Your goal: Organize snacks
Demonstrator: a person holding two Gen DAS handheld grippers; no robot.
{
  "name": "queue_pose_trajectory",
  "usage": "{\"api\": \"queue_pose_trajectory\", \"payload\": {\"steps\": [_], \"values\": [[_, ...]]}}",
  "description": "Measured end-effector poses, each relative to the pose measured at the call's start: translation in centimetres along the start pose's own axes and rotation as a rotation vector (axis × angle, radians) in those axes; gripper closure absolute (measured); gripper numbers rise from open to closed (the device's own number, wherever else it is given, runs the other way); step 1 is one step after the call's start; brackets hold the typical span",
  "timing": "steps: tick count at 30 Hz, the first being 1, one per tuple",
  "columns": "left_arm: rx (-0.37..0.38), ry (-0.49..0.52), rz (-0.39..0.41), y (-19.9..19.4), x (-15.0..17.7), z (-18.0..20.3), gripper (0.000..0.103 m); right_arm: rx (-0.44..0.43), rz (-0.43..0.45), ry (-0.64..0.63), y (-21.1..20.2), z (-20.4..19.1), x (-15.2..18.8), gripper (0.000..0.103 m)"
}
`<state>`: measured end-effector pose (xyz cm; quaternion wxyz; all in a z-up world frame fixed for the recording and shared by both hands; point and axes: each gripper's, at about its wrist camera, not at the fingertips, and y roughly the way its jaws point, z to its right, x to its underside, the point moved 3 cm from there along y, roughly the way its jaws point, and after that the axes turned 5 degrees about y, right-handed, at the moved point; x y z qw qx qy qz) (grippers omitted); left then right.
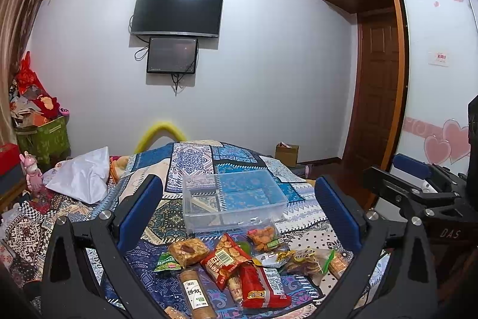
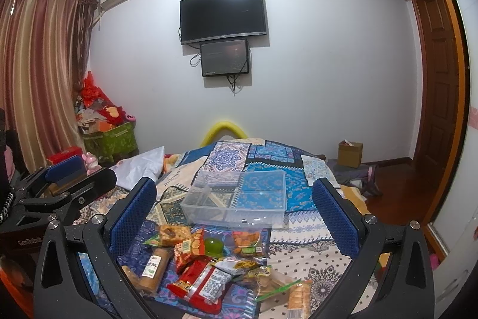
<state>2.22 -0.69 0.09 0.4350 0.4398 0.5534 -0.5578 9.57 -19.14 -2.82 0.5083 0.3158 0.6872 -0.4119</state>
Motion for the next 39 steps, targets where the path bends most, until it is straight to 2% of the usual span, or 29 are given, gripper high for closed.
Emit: {"api": "queue_pose_trajectory", "payload": {"steps": [39], "values": [[-0.001,-0.012,-0.008,0.30,0.51,-0.18,0.000,-0.008,-0.005,-0.004,0.04,-0.26,0.04,0.000]]}}
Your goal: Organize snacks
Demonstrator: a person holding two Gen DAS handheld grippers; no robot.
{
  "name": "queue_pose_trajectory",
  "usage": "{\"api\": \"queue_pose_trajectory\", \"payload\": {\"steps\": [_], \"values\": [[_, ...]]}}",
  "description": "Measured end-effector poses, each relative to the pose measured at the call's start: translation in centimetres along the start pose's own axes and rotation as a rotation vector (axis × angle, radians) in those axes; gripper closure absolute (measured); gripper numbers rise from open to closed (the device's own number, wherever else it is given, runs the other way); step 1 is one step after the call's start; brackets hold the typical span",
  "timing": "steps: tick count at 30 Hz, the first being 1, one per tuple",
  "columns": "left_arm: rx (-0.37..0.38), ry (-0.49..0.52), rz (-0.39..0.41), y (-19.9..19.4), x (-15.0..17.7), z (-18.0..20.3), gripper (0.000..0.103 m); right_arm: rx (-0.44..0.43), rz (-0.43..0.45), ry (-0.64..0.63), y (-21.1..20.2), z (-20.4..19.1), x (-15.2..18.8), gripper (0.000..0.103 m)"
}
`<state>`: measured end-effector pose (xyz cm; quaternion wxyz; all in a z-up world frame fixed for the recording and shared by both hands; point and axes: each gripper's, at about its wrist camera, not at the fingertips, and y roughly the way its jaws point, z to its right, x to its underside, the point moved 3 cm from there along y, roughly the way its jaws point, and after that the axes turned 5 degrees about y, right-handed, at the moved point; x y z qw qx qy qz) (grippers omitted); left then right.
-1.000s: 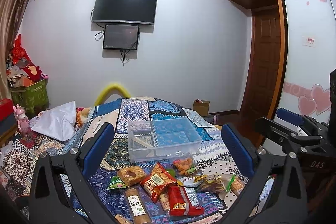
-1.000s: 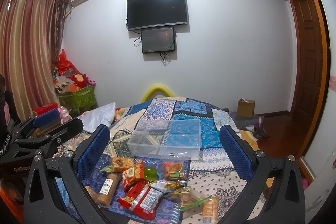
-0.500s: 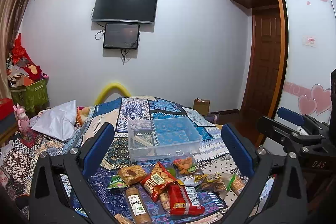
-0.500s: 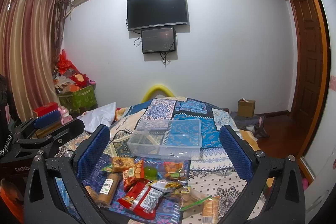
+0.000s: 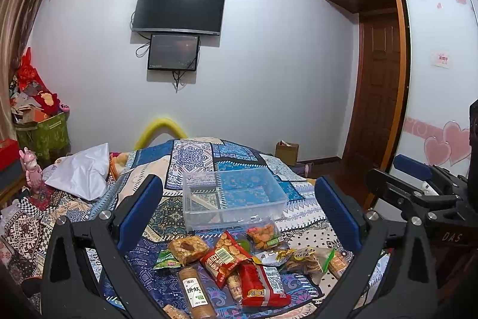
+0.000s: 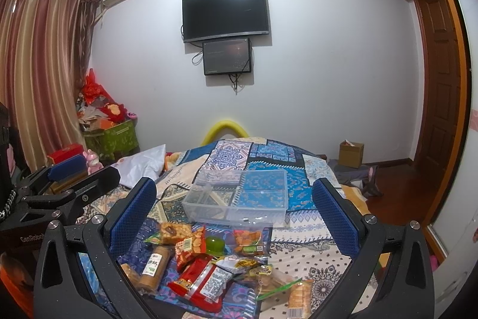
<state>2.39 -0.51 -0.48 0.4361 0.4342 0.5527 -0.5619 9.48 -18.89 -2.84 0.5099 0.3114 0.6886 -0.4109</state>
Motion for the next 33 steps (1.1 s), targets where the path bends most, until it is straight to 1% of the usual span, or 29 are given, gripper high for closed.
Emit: {"api": "queue_pose_trajectory", "payload": {"steps": [11,15,18,21,24,28,30,33], "values": [[0.000,0.009,0.004,0.0,0.0,0.1,0.000,-0.001,-0.004,0.013,0.1,0.2,0.1,0.000],[-0.005,0.009,-0.008,0.2,0.3,-0.1,0.000,-0.002,-0.020,0.015,0.4,0.3,0.3,0.000],[-0.003,0.014,-0.033,0.7,0.7,-0.4,0.000,0.000,-0.041,0.015,0.6,0.5,0.7,0.000],[-0.018,0.018,-0.080,1.5,1.7,-1.1,0.000,0.008,-0.074,0.019,0.9,1.2,1.6,0.000],[-0.037,0.015,-0.134,2.3,3.2,-2.1,0.000,0.034,-0.115,0.018,1.2,2.2,2.6,0.000],[-0.067,0.027,-0.219,3.3,5.4,-3.7,0.008,0.088,-0.177,0.010,1.6,3.9,4.3,0.000],[-0.081,0.024,-0.260,3.8,6.7,-4.6,0.009,0.114,-0.210,0.012,1.7,4.7,5.1,0.000],[-0.081,0.001,-0.340,4.5,9.0,-5.9,0.011,0.144,-0.261,0.024,2.1,6.2,6.3,0.000]]}}
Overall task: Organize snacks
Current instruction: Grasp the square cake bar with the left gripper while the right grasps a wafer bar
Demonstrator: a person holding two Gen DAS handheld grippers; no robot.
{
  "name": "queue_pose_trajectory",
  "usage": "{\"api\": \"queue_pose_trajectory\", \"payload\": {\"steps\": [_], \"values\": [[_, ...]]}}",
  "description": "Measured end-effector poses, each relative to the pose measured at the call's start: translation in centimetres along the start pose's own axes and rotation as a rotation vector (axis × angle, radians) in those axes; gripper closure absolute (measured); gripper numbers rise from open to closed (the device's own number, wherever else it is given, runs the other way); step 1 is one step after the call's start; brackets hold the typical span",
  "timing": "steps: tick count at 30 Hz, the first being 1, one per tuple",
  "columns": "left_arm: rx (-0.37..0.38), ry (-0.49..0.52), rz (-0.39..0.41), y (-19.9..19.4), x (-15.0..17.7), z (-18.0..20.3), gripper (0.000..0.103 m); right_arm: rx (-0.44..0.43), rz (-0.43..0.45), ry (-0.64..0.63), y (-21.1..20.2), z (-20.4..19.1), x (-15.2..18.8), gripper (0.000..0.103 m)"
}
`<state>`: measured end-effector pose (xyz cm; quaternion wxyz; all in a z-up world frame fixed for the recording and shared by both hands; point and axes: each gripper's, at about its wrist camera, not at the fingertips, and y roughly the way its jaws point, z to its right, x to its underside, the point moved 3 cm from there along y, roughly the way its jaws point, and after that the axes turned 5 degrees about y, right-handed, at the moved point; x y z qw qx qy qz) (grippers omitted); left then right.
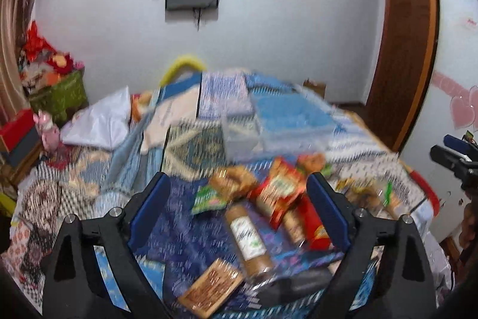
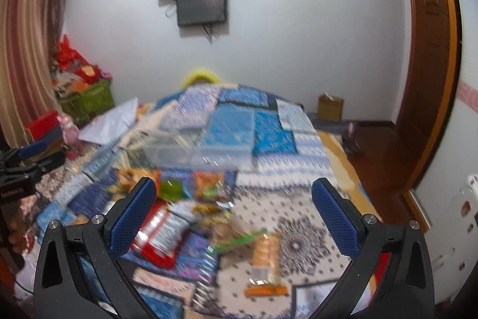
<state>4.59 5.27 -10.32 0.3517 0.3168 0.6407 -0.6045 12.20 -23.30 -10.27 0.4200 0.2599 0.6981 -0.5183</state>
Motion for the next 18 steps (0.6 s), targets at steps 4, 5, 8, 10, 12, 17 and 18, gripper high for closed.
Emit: {"api": "queue_pose_trajectory", "payload": {"steps": [4,5,8,10,12,17,18], "values": [[0.005,-0.032,-0.122,1.9,3.0,-1.3,0.015,0.032,-0.080,0.022,0.9,1.7,1.9,0.002],[0.008,-0.040,-0.146,2.2,3.7,-1.5,0.015,0.038,-0.099,0.029,1.1,2.1,2.4,0.003],[0.012,-0.053,-0.217,3.1,5.7,-1.8,0.015,0.054,-0.168,0.055,2.1,3.2,4.0,0.009],[0.016,-0.057,-0.251,3.5,6.9,-1.8,0.015,0.060,-0.214,0.074,2.9,3.8,4.9,0.013],[0.027,-0.062,-0.277,3.9,7.8,-1.7,0.015,0.064,-0.267,0.097,3.8,4.4,5.9,0.018],[0.041,-0.079,-0.351,5.3,9.5,-1.9,0.015,0.038,-0.349,0.133,5.5,4.9,7.6,0.029],[0.041,-0.082,-0.360,5.5,9.8,-1.9,0.015,0.028,-0.355,0.136,5.8,4.8,7.9,0.031]]}}
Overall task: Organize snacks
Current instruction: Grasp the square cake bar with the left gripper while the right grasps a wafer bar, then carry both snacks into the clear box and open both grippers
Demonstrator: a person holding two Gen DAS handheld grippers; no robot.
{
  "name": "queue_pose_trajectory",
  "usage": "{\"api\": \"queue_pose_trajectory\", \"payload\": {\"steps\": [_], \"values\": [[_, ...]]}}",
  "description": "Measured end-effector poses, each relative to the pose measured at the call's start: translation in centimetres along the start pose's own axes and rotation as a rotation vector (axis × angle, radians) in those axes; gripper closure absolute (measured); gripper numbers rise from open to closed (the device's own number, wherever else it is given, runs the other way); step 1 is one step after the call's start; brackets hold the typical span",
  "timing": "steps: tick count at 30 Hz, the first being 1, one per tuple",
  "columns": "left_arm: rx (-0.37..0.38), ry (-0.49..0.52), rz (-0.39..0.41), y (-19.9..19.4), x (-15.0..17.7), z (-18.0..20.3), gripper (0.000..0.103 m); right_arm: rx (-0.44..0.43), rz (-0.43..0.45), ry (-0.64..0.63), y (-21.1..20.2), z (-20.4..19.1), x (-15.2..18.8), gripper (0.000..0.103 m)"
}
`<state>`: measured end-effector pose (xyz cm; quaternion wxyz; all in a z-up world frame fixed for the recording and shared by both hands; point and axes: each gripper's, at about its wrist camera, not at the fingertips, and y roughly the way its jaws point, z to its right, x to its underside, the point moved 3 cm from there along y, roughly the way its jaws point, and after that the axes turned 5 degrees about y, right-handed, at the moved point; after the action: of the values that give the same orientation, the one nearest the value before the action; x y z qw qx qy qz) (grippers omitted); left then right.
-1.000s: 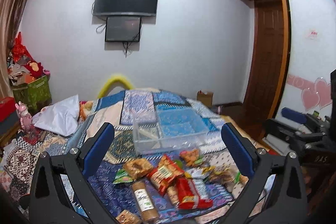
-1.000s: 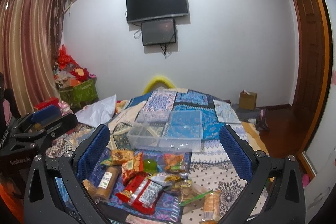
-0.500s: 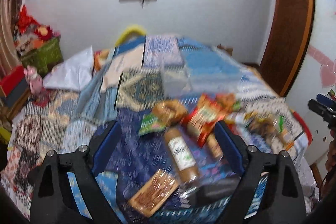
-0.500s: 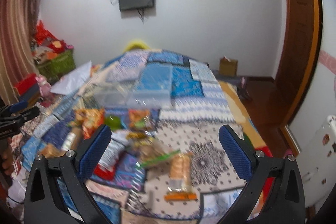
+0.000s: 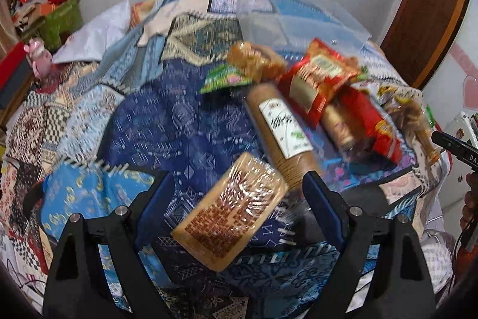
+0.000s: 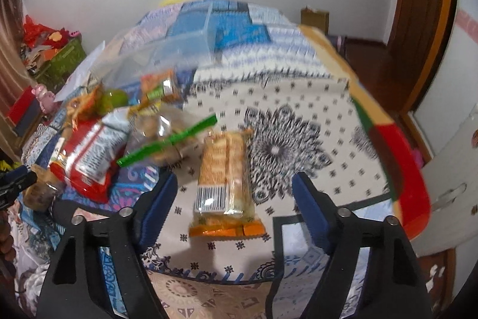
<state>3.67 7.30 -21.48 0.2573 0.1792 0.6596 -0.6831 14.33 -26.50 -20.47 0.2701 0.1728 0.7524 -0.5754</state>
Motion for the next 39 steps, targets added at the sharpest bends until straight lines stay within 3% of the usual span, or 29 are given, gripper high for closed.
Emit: {"api": "queue_pose_trajectory", "payload": {"steps": [4,6,9,11,15,22,25,39], "values": [[0.031,-0.027,-0.001,0.7,0.2,-0.3,0.015,-0.014,-0.030,-0.011,1.2,-0.6,0.1,0.041],[0.046,-0.038,0.000,0.8,0.2,-0.4,0.016,-0.018,-0.050,-0.017,1.9,-0.8,0.1,0.052],[0.079,-0.049,-0.003,1.0,0.3,-0.6,0.024,-0.015,-0.066,-0.023,2.6,-1.0,0.1,0.061],[0.079,-0.051,-0.006,1.0,0.4,-0.7,0.032,-0.007,-0.059,-0.028,2.7,-1.1,0.0,0.063],[0.092,-0.063,-0.007,0.9,0.8,-1.3,0.035,-0.009,-0.051,-0.024,2.7,-1.1,0.0,0.065],[0.021,-0.020,0.026,0.4,0.0,-0.7,0.057,-0.005,-0.024,-0.005,2.1,-0.6,-0.4,0.070],[0.013,-0.043,0.035,0.2,-0.5,-1.3,0.062,0.002,0.001,-0.002,1.4,-0.4,-0.8,0.070],[0.001,-0.036,0.182,-3.0,-5.7,-1.4,0.067,-0.050,0.144,-0.011,-1.9,-2.0,-5.2,0.070]]}}
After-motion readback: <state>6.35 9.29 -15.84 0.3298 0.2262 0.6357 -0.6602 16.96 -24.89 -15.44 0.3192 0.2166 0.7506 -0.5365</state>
